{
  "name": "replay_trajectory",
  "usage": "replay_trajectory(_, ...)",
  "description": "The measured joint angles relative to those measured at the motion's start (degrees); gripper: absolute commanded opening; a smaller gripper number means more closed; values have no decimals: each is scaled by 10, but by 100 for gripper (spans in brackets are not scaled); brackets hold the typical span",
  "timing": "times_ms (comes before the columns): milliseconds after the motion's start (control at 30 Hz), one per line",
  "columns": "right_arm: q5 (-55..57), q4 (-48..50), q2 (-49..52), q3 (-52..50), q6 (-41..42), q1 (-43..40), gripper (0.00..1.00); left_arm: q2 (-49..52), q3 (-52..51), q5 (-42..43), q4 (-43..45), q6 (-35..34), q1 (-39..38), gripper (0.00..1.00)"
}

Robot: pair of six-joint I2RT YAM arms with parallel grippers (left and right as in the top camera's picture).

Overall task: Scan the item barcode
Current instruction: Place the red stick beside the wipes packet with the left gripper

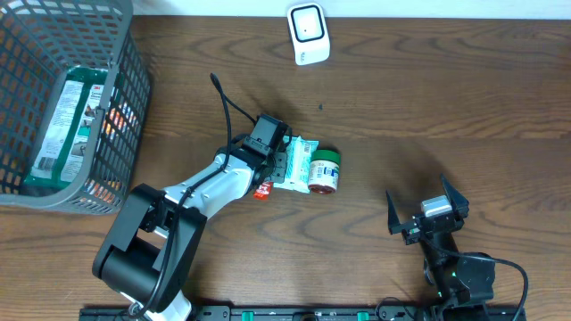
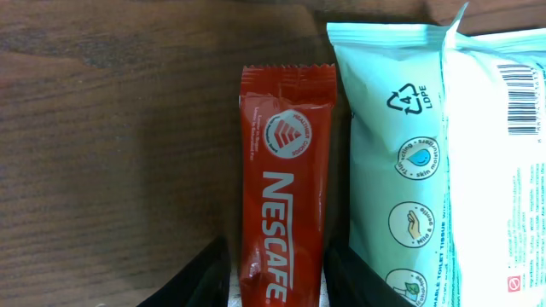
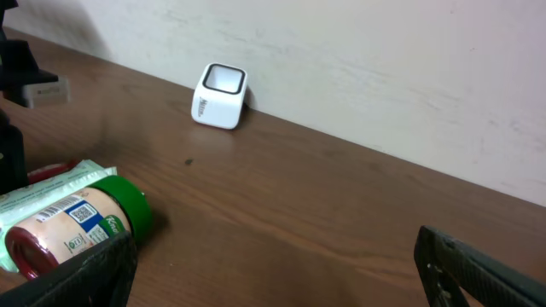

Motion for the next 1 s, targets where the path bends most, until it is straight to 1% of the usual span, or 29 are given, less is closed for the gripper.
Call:
replay_trajectory(133, 0, 0, 0, 0, 0, 0, 99, 0, 0, 0, 0, 0, 0, 37)
replay_trajectory(300, 0, 0, 0, 0, 0, 0, 99, 0, -4, -1, 0, 0, 0, 31)
replay_trajectory(333, 0, 0, 0, 0, 0, 0, 99, 0, -5, -2, 0, 0, 0, 28)
replay_trajectory(367, 0, 0, 0, 0, 0, 0, 99, 0, -5, -4, 0, 0, 0, 22)
replay_trajectory(400, 0, 0, 0, 0, 0, 0, 99, 0, -5, -8, 0, -1, 0, 12)
replay_trajectory(433, 0, 0, 0, 0, 0, 0, 99, 0, -5, -14, 0, -3, 0, 8)
replay_trajectory(600, 0, 0, 0, 0, 0, 0, 99, 0, -5, -31, 5, -5, -1, 7)
replay_trajectory(800, 0, 0, 0, 0, 0, 0, 99, -25, -5, -23, 4, -36, 0, 7)
replay_trajectory(900, 0, 0, 0, 0, 0, 0, 99, -61, -5, 20, 6, -59, 11, 7)
replay_trajectory(1000, 0, 0, 0, 0, 0, 0, 99, -72, -5, 100, 7, -73, 46, 7)
